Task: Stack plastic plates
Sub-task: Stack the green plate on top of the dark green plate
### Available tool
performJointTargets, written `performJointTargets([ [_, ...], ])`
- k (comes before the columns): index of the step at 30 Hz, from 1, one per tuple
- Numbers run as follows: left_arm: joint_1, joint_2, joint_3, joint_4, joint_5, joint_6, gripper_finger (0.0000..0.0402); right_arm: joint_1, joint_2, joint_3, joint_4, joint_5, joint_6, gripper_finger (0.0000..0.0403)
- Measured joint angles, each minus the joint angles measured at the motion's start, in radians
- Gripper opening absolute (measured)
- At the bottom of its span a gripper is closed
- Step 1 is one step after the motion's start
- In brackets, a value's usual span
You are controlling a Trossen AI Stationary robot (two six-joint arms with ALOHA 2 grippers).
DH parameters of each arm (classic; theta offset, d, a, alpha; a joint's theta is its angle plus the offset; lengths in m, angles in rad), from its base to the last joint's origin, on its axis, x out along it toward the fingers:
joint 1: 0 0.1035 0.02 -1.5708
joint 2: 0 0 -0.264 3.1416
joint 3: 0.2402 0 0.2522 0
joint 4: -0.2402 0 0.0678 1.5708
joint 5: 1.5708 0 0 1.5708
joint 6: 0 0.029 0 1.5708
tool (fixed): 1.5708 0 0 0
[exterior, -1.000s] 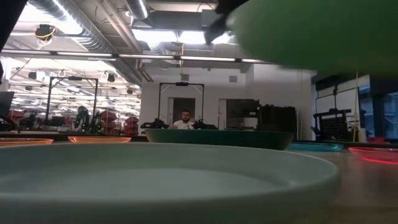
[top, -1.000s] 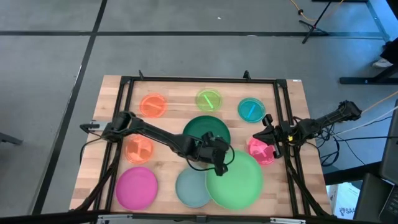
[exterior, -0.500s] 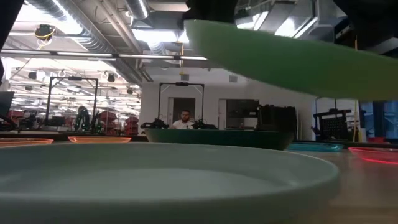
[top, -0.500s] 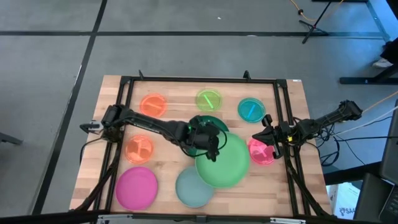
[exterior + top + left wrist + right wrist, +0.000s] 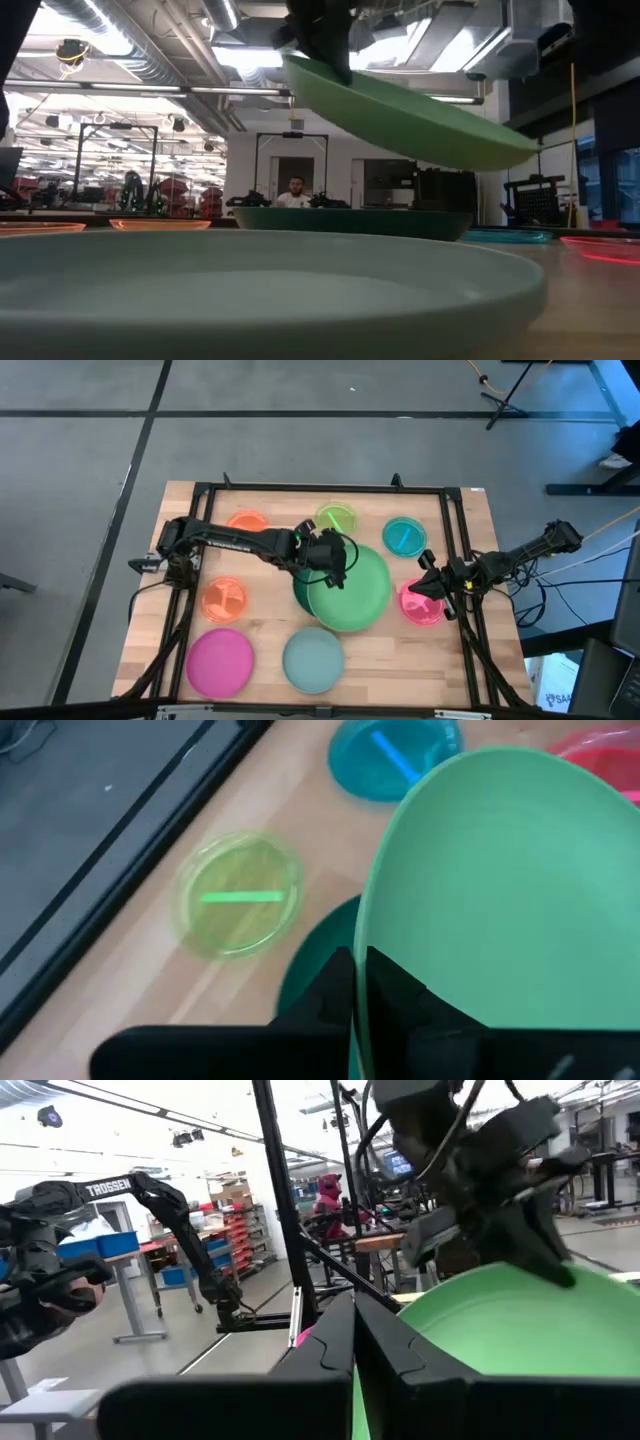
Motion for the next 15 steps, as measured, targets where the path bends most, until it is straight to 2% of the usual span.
performJointTargets([
  [8,0.041,-0.013,-0.031,-0.028,0.008,0.039,0.0005,0.0,0.028,0.0,0.018,-0.033,0.021,0.0003],
  [12,0.068,-0.1,-0.182,0.049,0.01,0.044,0.0005,0.0,0.046,0.0,0.017,-0.032,0.01,0.0003],
  [15,0.093,-0.205,-0.354,0.238,0.07,0.039,0.0004,0.0,0.053,0.0,0.017,-0.014,-0.005,0.0003],
])
